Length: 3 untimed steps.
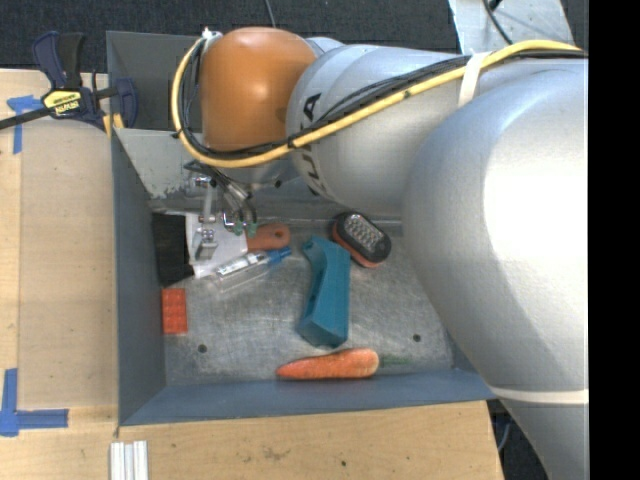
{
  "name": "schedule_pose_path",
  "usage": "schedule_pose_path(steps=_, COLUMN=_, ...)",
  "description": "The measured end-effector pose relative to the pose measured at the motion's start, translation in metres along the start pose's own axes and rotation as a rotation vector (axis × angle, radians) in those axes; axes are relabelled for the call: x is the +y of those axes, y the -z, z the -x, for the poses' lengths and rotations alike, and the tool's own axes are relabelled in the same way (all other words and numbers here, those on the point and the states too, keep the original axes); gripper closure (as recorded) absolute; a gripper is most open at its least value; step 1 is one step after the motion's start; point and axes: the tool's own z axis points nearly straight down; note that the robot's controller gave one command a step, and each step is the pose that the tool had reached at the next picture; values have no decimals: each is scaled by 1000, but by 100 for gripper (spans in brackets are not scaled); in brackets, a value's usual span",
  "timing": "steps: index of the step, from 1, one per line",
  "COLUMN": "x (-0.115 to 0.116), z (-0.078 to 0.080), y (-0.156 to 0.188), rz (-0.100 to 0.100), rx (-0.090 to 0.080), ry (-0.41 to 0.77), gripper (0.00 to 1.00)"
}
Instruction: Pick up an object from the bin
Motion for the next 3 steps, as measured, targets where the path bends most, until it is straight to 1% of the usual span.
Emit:
schedule_pose_path(steps=1, x=0, z=0, y=0, rz=0, rx=0, ry=0, gripper=0)
schedule_pose_path(steps=2, x=2, z=-41, y=-1, rz=-1, rx=2, ry=87, gripper=0)
schedule_pose_path(steps=3, x=2, z=-24, y=-47, rz=2, rx=-9, ry=135, gripper=0)
